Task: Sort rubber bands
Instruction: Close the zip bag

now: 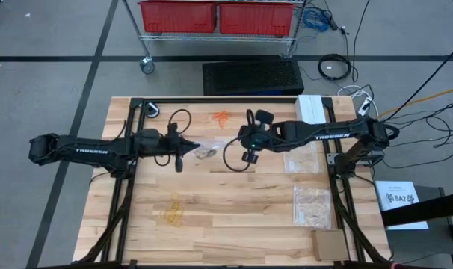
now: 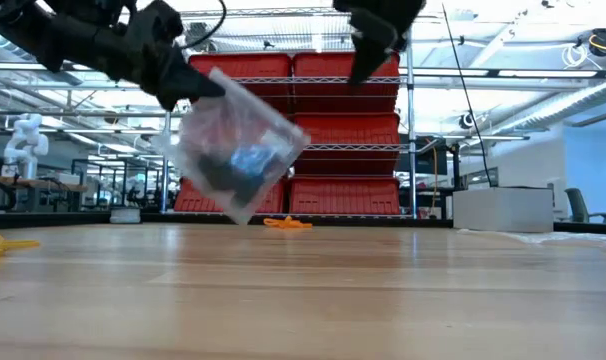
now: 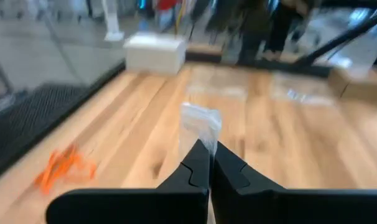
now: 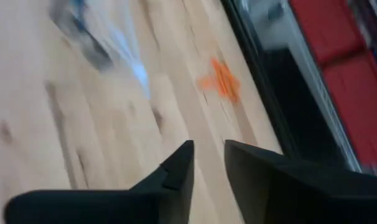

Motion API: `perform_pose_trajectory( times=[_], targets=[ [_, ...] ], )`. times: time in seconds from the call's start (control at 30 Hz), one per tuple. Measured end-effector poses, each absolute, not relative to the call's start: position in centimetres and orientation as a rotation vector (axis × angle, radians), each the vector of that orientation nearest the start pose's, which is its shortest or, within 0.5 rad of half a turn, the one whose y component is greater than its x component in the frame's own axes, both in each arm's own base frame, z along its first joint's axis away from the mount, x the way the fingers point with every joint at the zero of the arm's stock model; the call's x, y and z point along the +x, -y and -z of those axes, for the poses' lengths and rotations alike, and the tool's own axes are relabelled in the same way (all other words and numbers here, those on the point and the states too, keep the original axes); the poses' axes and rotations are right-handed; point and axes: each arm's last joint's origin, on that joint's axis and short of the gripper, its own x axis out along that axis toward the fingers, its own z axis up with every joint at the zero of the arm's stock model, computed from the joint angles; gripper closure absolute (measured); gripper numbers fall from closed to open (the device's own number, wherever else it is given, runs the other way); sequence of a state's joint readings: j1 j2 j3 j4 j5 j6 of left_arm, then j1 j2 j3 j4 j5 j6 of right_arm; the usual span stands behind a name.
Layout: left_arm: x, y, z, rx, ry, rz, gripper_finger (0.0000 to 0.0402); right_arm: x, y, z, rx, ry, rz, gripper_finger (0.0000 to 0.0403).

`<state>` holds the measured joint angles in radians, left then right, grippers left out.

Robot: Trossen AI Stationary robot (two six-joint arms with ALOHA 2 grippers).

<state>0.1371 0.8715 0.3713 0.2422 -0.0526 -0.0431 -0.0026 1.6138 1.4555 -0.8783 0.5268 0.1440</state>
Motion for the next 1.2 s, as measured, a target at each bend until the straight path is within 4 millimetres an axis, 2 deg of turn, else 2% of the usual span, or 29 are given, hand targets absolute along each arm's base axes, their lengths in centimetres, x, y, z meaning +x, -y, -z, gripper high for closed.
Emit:
perform_pose_trajectory(
  times=[0.1, 0.27, 0.4, 0.6, 0.77, 0.97, 1.1, 1.2],
  targets=[
    [18.5, -2.5, -21.1, -0.045, -0.305, -0.233, 0.0401, 32.0, 1.7, -29.7, -0.085, -1.056, 0.604, 0.0293],
    [18.6, -1.9, -20.7, -0.010, -0.350, -0.277, 0.0401, 30.2, 1.2, -26.2, -0.020, -1.119, 0.651, 0.0294],
    [18.6, -1.7, -21.3, 0.056, -0.437, -0.334, 0.0401, 29.2, 0.7, -23.7, 0.044, -1.058, 0.661, 0.0304],
    [18.8, -1.5, -22.7, 0.104, -0.538, -0.396, 0.0401, 28.8, 0.1, -21.5, 0.107, -0.968, 0.606, 0.0309],
    [20.1, -1.2, -21.0, 0.085, -0.632, -0.391, 0.0401, 28.2, -0.2, -19.7, 0.157, -0.965, 0.630, 0.0309],
    [22.8, -0.8, -18.6, 0.084, -0.733, -0.379, 0.0401, 27.7, -1.5, -18.8, 0.195, -0.960, 0.630, 0.0309],
    [25.2, -0.2, -19.6, 0.167, -0.790, -0.343, 0.0401, 27.9, -2.3, -19.0, 0.197, -0.924, 0.601, 0.0309],
    [26.2, -0.1, -21.6, 0.225, -0.844, -0.368, 0.0401, 28.1, -2.6, -19.1, 0.195, -0.908, 0.585, 0.0310]
  ],
)
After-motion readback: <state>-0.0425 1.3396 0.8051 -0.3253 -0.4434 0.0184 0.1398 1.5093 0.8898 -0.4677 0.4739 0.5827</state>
